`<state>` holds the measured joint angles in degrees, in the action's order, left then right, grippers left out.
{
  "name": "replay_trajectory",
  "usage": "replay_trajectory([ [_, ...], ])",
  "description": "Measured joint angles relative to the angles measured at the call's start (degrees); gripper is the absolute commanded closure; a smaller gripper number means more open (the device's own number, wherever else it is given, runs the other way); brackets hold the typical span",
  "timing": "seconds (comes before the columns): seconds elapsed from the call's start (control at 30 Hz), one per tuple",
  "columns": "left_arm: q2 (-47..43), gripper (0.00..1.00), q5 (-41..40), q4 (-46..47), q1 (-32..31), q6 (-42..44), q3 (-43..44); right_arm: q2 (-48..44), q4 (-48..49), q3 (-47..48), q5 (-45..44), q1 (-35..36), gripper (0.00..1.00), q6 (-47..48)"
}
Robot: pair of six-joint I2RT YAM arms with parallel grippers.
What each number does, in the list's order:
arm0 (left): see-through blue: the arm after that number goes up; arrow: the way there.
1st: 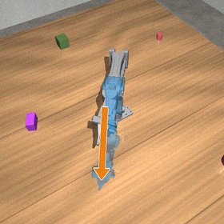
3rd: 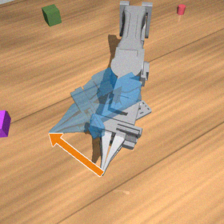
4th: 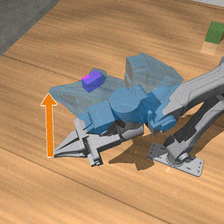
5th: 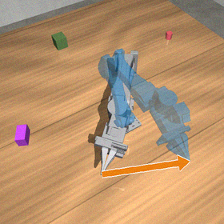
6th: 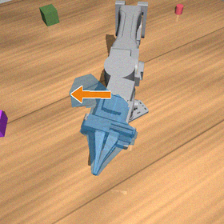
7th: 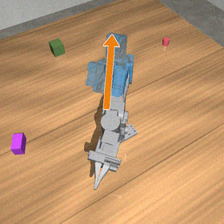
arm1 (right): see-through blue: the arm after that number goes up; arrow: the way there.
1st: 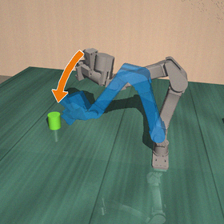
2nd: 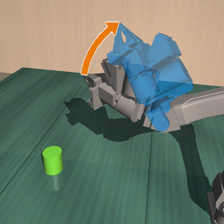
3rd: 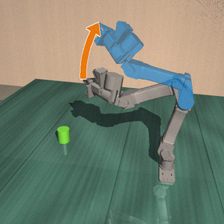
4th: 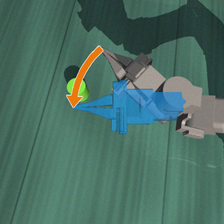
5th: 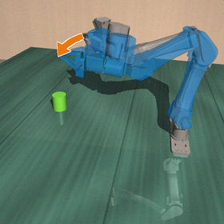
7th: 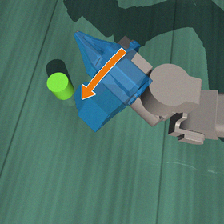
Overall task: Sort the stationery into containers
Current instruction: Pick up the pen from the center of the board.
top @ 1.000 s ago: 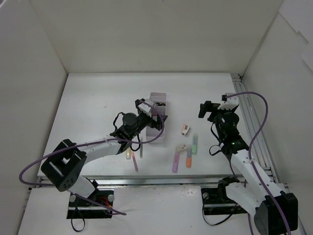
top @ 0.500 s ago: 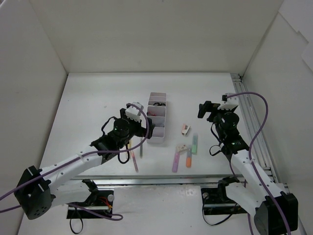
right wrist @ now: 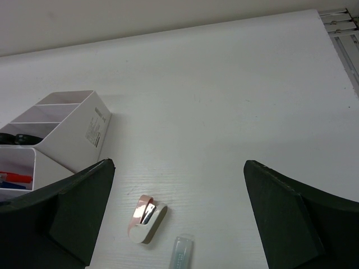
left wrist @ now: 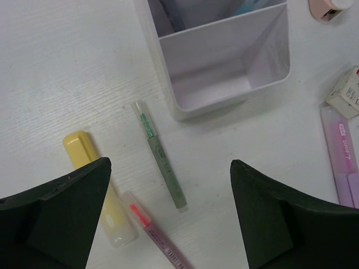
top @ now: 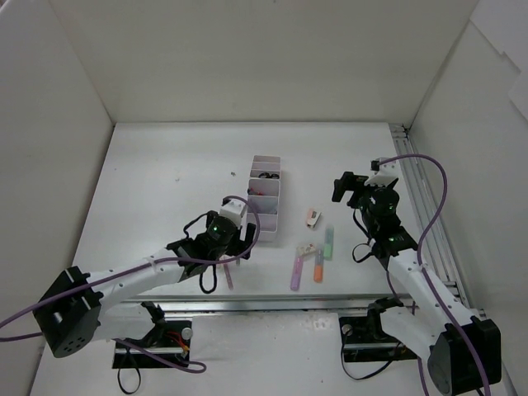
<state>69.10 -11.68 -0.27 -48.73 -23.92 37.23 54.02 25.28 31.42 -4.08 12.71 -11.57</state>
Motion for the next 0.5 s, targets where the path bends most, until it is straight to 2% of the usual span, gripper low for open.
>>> replay_trajectory([
  [0.17,1.62,0.29,0.02,0.09,0.00,-1.29,-1.46,1.16,-0.09,0.55,0.00,0.00,0.02,-0.04],
  [0.3,7.17,0.39,-0.31,0.07,0.00,-2.38,-1.29,1.38,-0.22,0.63,-0.02,0.00,0.02,-0.02],
  [0.47,12.39,0.45,-1.46,-1.05,0.00,-4.07,-0.83,1.38,-0.22,0.63,-0.07,0.00,0.02,0.00],
  [0.5,12.92,0.51,-1.84,-1.03,0.00,-4.42,-0.83,1.38,-0.22,0.63,-0.07,0.00,0.02,0.00],
])
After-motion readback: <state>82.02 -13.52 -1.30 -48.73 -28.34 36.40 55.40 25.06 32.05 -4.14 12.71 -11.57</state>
